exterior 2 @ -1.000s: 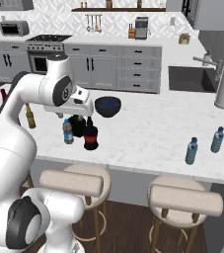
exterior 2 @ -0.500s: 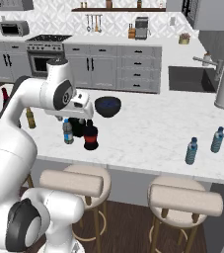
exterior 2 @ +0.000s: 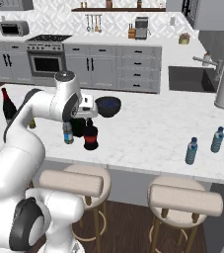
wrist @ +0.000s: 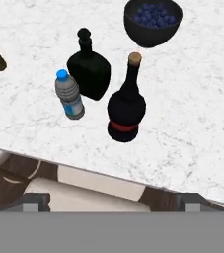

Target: Move the plastic bottles in the middle to the plastics group, and the glass bottles in the middle to the glass group.

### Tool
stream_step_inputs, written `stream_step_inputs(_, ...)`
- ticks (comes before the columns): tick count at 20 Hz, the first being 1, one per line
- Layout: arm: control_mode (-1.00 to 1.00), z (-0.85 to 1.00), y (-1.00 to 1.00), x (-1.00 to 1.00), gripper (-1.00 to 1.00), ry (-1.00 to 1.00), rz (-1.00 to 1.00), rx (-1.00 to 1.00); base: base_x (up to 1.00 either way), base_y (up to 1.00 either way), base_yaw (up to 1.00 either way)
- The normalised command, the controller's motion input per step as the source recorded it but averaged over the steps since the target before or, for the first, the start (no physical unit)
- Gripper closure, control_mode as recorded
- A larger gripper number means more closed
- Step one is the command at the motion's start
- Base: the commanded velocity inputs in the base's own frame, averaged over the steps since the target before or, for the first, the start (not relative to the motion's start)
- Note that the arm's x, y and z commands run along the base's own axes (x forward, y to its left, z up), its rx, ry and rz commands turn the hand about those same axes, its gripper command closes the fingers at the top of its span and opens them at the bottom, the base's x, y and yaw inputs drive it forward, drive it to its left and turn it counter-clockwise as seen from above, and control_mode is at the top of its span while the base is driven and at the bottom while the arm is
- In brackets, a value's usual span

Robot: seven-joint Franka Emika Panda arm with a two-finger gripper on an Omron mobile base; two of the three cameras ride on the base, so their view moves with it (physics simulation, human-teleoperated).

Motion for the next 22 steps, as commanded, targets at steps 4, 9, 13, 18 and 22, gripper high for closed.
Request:
stream_step_inputs(4,-1.00,0.07,0.00,0.83,-1.00,0.05,0.09,-0.13,0.00,0.00,0.00)
stream_step_inputs(9,-1.00,-0.28,0.00,0.52,-1.00,0.02,0.00,0.00,0.00,0.00,0.00)
stream_step_inputs(13,-1.00,-0.31,0.00,0.50,-1.00,0.01,0.00,0.00,0.00,0.00,0.00)
stream_step_inputs(18,-1.00,-0.32,0.00,0.35,-1.00,0.03,0.00,0.00,0.00,0.00,0.00)
stream_step_inputs(22,-1.00,-0.22,0.00,0.15,-1.00,0.03,0.00,0.00,0.00,0.00,0.00)
